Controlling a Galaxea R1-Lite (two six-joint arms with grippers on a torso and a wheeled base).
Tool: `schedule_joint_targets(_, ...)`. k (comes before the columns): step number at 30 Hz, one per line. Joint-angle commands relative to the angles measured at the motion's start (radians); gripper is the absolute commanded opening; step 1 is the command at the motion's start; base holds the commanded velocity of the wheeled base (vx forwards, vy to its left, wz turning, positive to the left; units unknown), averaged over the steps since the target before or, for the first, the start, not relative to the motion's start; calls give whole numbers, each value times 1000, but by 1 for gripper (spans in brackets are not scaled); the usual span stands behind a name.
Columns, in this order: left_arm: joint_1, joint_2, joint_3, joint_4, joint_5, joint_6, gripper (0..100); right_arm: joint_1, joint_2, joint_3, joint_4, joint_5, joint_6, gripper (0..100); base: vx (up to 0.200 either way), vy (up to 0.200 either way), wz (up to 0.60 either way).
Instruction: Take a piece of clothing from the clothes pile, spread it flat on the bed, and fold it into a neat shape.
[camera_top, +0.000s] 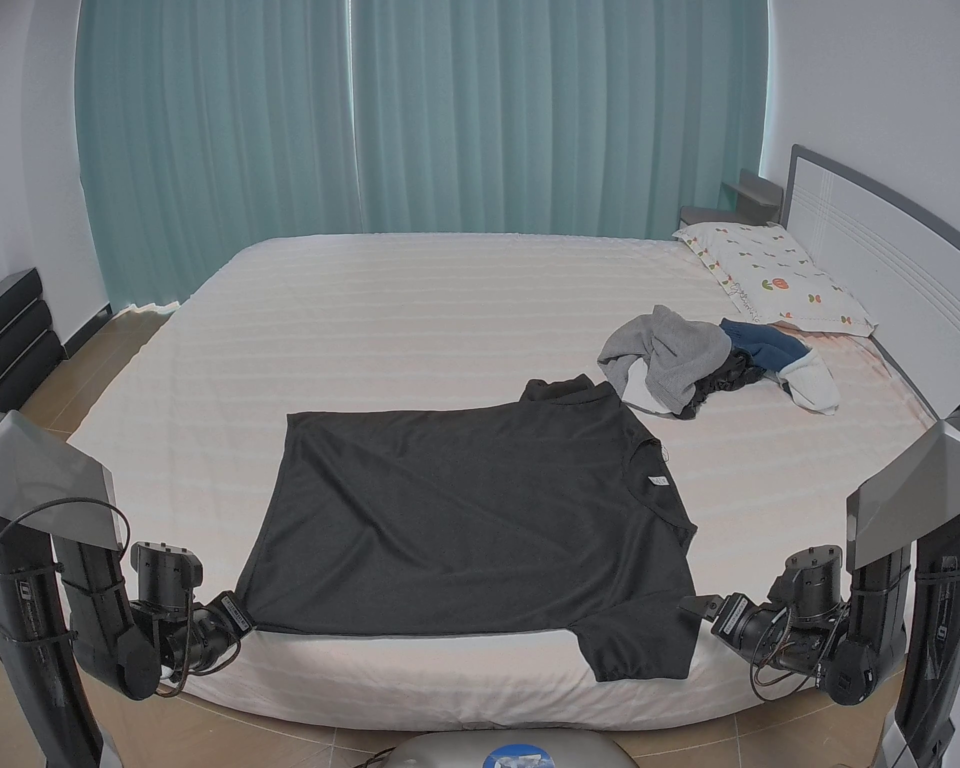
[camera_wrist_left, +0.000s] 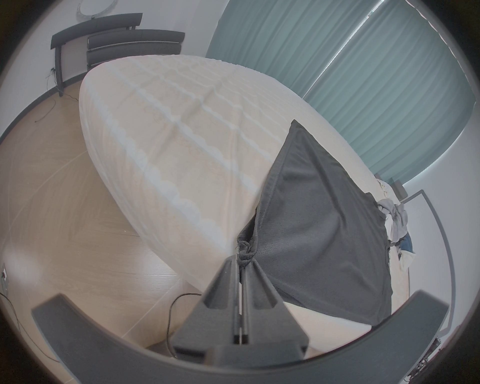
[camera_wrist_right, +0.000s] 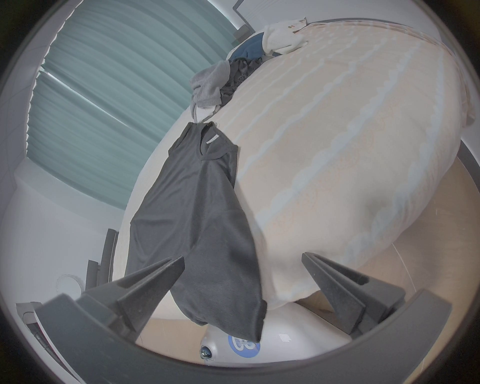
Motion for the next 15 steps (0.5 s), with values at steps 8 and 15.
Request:
schedule_joint_targets(8, 13, -7, 47, 1, 0, 54, 0, 21, 31, 6, -15, 1, -5, 100, 0, 0, 0)
schedule_joint_targets(15, 11, 2, 34, -2, -6, 46, 0, 24, 48, -16, -15, 12, -7, 100, 0, 0, 0)
